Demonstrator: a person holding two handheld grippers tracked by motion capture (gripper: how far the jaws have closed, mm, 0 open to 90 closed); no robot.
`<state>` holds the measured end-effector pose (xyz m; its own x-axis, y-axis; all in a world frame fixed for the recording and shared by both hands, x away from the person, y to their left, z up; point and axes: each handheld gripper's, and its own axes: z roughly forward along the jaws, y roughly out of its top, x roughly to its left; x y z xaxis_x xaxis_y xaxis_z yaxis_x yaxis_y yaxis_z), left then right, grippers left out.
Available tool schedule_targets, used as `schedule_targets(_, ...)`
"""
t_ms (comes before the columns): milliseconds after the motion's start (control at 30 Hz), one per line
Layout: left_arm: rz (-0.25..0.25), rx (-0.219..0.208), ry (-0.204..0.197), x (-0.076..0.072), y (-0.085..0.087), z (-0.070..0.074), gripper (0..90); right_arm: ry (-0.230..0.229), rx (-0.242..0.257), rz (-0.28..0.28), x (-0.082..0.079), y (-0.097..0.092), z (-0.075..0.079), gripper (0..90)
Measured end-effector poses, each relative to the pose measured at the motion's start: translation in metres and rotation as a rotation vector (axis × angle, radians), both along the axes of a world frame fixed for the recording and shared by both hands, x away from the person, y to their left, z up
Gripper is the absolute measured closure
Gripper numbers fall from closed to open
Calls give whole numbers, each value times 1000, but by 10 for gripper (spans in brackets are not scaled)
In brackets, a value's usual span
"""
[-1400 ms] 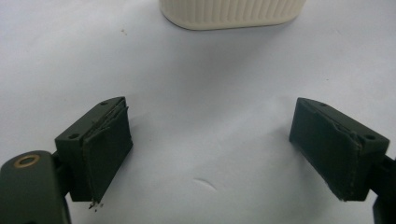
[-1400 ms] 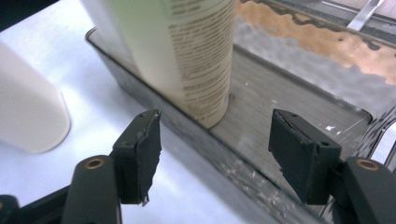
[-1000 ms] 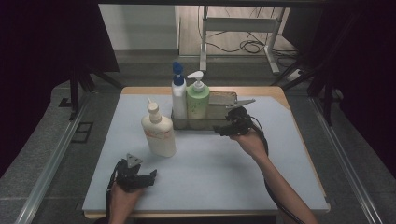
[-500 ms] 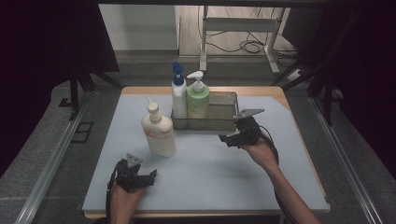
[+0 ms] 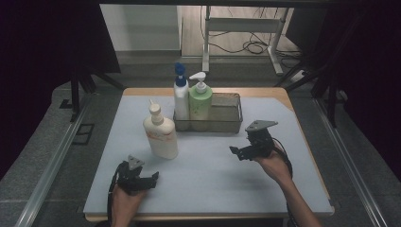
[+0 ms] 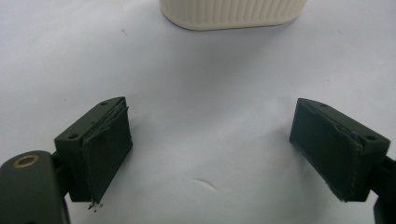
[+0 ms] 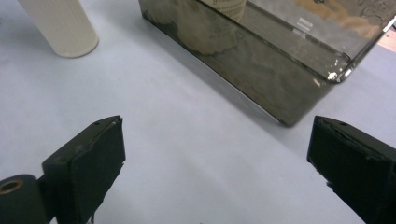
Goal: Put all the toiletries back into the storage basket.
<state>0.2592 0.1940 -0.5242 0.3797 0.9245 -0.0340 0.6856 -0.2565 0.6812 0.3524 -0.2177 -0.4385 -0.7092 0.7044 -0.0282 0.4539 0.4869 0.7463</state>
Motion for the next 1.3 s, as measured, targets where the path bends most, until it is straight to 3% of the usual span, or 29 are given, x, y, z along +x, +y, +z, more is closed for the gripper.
schedule_targets(433,2,-3,-4,0,1,1,139,13,8,-33,-20,-23,-23,23)
schedule_targets(567,7,1,-14,1,3,3,232,20,8,-46,-24,-29,-32,23)
schedule_targets(800,11,13,-26,2,5,5,294,35,-3,-64,-29,-36,-45,29)
schedule_targets(1300,46,-23,-70,13,17,13,511,98,-21,-99,-37,-43,-81,27)
